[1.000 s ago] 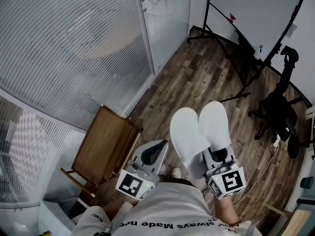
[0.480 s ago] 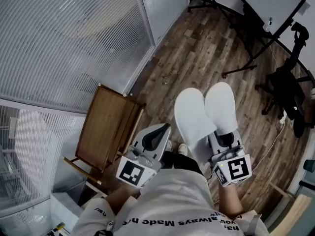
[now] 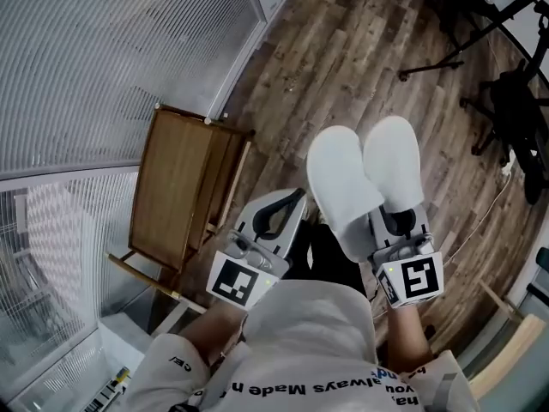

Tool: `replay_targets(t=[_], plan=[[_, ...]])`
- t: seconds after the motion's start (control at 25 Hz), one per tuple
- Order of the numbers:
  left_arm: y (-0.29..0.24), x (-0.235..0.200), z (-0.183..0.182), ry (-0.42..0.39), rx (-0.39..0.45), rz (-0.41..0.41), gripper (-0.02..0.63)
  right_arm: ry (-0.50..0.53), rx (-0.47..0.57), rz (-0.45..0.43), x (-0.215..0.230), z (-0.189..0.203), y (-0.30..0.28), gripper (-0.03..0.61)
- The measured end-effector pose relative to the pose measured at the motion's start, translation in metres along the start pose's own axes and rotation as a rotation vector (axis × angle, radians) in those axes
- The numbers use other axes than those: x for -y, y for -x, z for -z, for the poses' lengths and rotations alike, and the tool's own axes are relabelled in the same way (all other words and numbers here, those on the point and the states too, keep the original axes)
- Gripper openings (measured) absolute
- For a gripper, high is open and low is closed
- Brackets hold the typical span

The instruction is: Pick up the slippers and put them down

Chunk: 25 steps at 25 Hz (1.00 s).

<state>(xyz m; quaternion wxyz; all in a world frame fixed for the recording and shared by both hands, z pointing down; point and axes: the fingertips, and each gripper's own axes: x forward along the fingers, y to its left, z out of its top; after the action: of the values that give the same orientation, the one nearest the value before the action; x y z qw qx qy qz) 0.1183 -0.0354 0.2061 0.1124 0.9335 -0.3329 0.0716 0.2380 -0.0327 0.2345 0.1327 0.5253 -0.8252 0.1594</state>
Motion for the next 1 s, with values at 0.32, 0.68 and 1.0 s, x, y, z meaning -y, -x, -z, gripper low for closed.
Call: replay_targets(t=[0.32,0.68,1.0], plan=[[-0.025,-0.017,0.065,0.015,-0.038,0.000,0.012,-0.005,-0.049,-0.006,0.013,0.066,-0.036,0.072],[-0.038,-0.035,0.144,0.058,-0.072,-0.009,0.012,-0.008,-0.091,-0.030,0.017,0.140,-0.074,0.071],[-0.060,-0.052,0.214,0.072,-0.092,-0.001,0.012,-0.004,-0.081,-0.042,0.025,0.203,-0.114,0.067]])
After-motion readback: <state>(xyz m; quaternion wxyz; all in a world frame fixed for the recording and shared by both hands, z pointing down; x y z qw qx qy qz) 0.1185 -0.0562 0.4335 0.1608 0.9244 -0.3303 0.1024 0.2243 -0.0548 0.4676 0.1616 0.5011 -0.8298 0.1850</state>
